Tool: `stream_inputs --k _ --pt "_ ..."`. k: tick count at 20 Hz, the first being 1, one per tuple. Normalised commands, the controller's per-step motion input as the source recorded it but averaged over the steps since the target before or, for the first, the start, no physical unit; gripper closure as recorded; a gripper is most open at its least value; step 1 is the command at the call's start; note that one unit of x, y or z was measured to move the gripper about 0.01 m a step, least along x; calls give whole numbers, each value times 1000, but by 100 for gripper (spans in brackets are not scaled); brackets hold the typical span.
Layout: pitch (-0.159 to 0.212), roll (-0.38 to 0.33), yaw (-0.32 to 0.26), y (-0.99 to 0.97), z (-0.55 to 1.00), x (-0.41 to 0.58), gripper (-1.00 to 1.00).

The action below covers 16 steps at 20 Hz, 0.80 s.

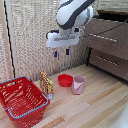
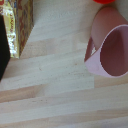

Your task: Transport the gripper mindfully toward the orange-red bowl and clasp it to elevate with ease. Ensure your robot's arm aligns efficiently with the top drawer's opening. Carefully slide the orange-red bowl into the designated spot with precision. After confirmation, withdraw the gripper gently. Close the drawer smoothly by transitioning the gripper to its handle.

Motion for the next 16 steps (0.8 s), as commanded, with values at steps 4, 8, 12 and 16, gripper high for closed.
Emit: stream_inputs --k 4,8,12,16 --pt "10 63 -92 -273 28 516 -100" --pt "13 82 -110 -435 0 599 -100" --pt "76 38 -88 -530 0 336 -100" --pt "96 11 -77 -511 -4 15 -100"
